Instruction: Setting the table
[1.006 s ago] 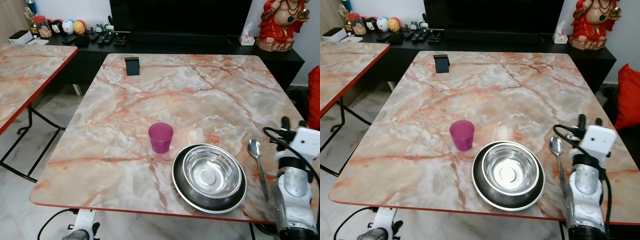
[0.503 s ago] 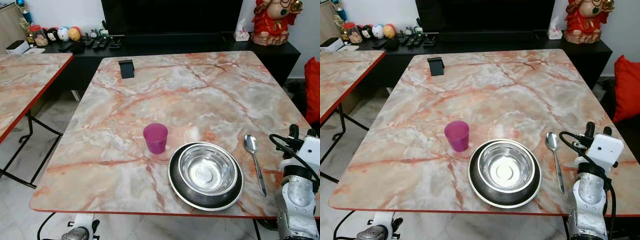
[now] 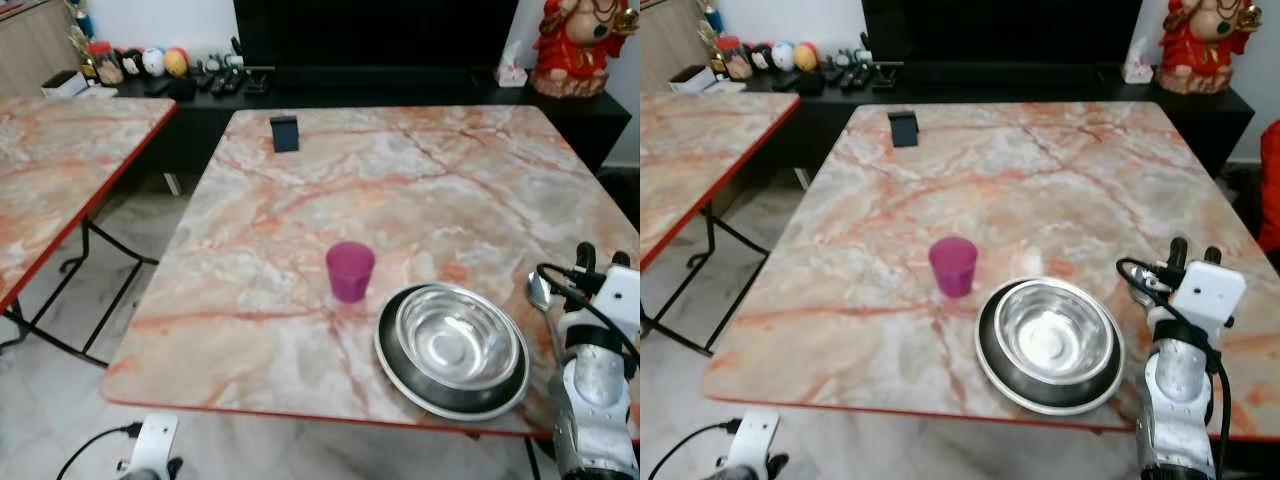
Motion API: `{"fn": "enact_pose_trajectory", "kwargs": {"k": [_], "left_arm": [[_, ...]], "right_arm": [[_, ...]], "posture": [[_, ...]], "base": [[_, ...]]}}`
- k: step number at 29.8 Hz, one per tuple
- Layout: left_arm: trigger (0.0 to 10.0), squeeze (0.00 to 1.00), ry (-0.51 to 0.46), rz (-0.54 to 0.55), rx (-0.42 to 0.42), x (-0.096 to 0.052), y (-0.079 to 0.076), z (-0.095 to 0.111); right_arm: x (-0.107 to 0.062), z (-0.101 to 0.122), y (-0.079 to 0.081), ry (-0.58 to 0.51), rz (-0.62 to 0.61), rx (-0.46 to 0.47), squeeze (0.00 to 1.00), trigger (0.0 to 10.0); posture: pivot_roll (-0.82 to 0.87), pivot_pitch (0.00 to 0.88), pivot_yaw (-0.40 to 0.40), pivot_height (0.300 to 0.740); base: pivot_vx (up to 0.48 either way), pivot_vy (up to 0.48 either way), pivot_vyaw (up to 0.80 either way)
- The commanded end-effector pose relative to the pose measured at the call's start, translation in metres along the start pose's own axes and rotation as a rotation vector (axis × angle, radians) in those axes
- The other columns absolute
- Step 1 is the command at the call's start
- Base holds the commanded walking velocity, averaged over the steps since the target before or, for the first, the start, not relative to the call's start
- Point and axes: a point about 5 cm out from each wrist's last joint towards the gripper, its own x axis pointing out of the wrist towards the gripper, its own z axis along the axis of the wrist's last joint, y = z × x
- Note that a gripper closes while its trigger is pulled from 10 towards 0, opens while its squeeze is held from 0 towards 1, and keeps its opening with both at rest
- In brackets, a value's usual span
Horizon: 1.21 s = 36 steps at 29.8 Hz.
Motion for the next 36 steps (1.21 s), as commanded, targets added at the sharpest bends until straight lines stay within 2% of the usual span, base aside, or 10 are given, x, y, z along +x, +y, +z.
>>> {"fn": "enact_pose_trajectory", "kwargs": {"k": [1,7,21,23,27,28,30,32,36], "left_arm": [[10.0,0.00,0.020,0.000,0.007,0.000,0.003,-0.003],[10.0,0.00,0.016,-0.009,0.018,-0.001,0.001,-0.004],[10.0,0.00,0.025,-0.014,0.026,-0.001,-0.002,-0.007],[10.0,0.00,0.030,-0.016,0.030,-0.001,-0.004,-0.008],[10.0,0.00,0.028,-0.021,0.021,-0.001,-0.007,-0.008],[10.0,0.00,0.028,-0.023,0.013,-0.001,-0.008,-0.009],[10.0,0.00,0.028,-0.023,0.013,-0.001,-0.008,-0.009],[10.0,0.00,0.038,-0.016,-0.010,-0.002,-0.009,-0.014],[10.0,0.00,0.044,-0.016,-0.011,-0.001,-0.011,-0.015]], "right_arm": [[-0.001,0.001,-0.001,-0.001,-0.002,-0.001,0.00,10.0],[0.000,0.009,-0.001,-0.033,-0.008,0.010,0.00,10.0],[-0.004,0.003,-0.010,-0.005,-0.039,0.002,0.00,10.0],[-0.008,-0.007,-0.004,0.035,-0.023,-0.005,0.00,10.0],[-0.012,-0.017,-0.003,0.069,-0.015,-0.005,0.00,10.0],[-0.016,-0.025,-0.002,0.106,-0.012,-0.011,0.00,10.0],[-0.016,-0.025,-0.002,0.106,-0.012,-0.011,0.00,10.0],[-0.025,-0.042,0.004,0.173,0.025,-0.025,0.00,10.0],[-0.032,-0.059,0.005,0.245,0.036,-0.029,0.00,10.0]], "posture": [[-0.08,0.000,0.061,0.740],[-0.09,0.000,0.063,0.740],[-0.10,0.000,0.077,0.740],[-0.12,0.000,0.073,0.740],[-0.10,0.000,0.060,0.740],[-0.09,0.000,0.050,0.740],[-0.09,0.000,0.050,0.740],[-0.09,0.000,0.034,0.740],[-0.08,0.000,0.025,0.740]], "base": [[-0.240,0.345,0.00],[-0.242,0.344,0.00],[-0.242,0.344,0.00],[-0.242,0.343,0.00],[0.000,0.339,0.00],[0.000,0.255,0.00],[0.000,0.255,0.00],[0.000,0.266,0.00],[0.000,0.203,0.00]]}}
